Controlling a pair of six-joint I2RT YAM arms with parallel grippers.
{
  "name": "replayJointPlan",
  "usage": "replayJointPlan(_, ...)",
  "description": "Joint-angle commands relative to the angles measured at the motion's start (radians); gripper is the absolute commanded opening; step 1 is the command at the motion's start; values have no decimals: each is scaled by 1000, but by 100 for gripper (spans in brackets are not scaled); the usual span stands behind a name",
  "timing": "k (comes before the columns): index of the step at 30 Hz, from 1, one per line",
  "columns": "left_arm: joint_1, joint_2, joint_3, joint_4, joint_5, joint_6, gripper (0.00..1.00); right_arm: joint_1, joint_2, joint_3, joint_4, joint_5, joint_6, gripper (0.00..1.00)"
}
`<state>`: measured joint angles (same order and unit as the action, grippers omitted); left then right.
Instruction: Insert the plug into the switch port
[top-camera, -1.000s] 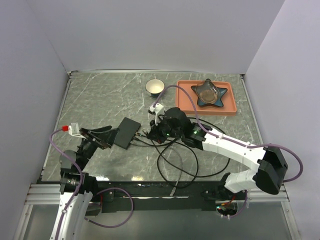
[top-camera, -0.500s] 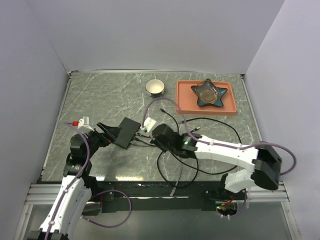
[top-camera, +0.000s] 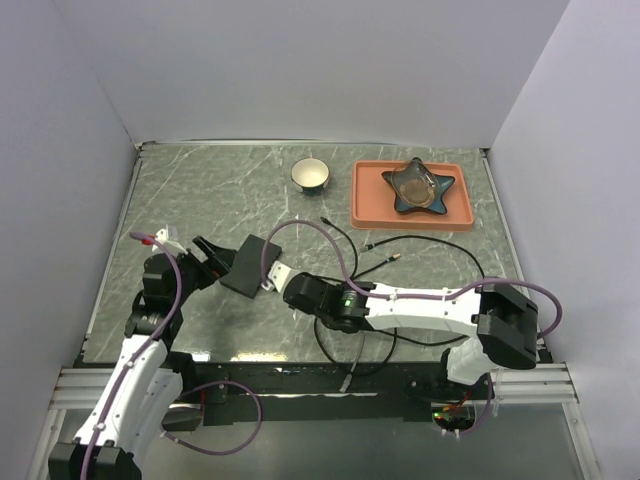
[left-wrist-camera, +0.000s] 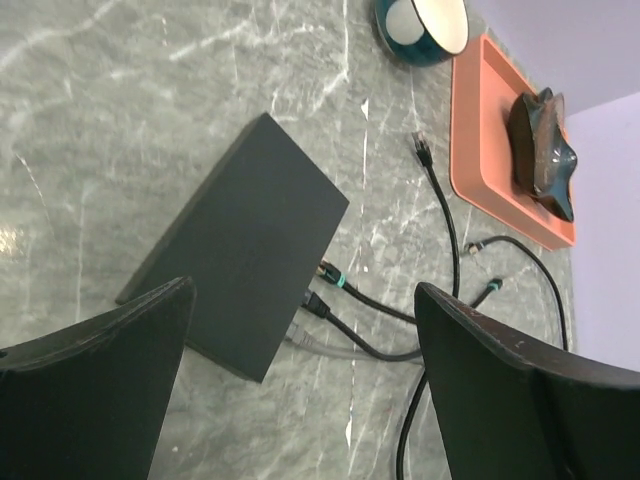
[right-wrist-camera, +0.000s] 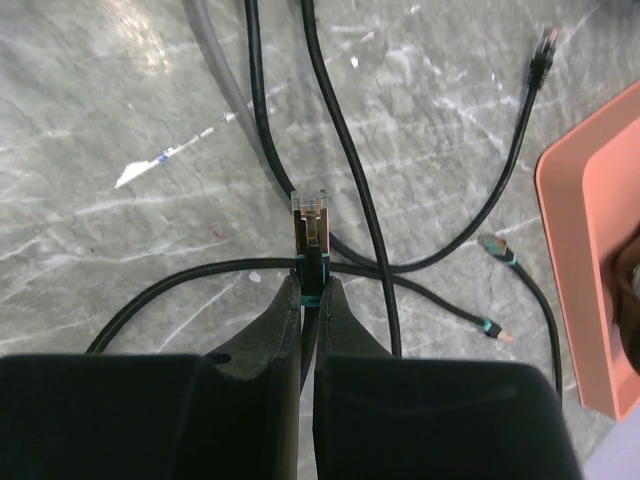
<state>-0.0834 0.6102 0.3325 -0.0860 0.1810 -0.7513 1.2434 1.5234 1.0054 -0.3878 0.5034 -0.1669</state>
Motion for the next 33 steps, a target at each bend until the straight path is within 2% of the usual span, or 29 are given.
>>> replayJointPlan(1,2,88,91,11,-43,49,96,-33,-74,-4,89,-66,-51,0)
replayJointPlan(9,2,380,263,5,-113,130,96,-143,-126,12,130,-313,-72,0)
replayJointPlan(15,2,608,352,46,-98,190,99,-281,-132,39,162,-606,-80,0)
replayJointPlan(20,2,765,392,118,13,230,96,-335,-74,94,172,-675,-103,0)
replayJointPlan(27,2,852,393,204,149,280,92,-420,78,199,122,-756,-144,0)
replayJointPlan(33,2,898,402,227,212,302,91,-444,231,314,44,-672,-134,0)
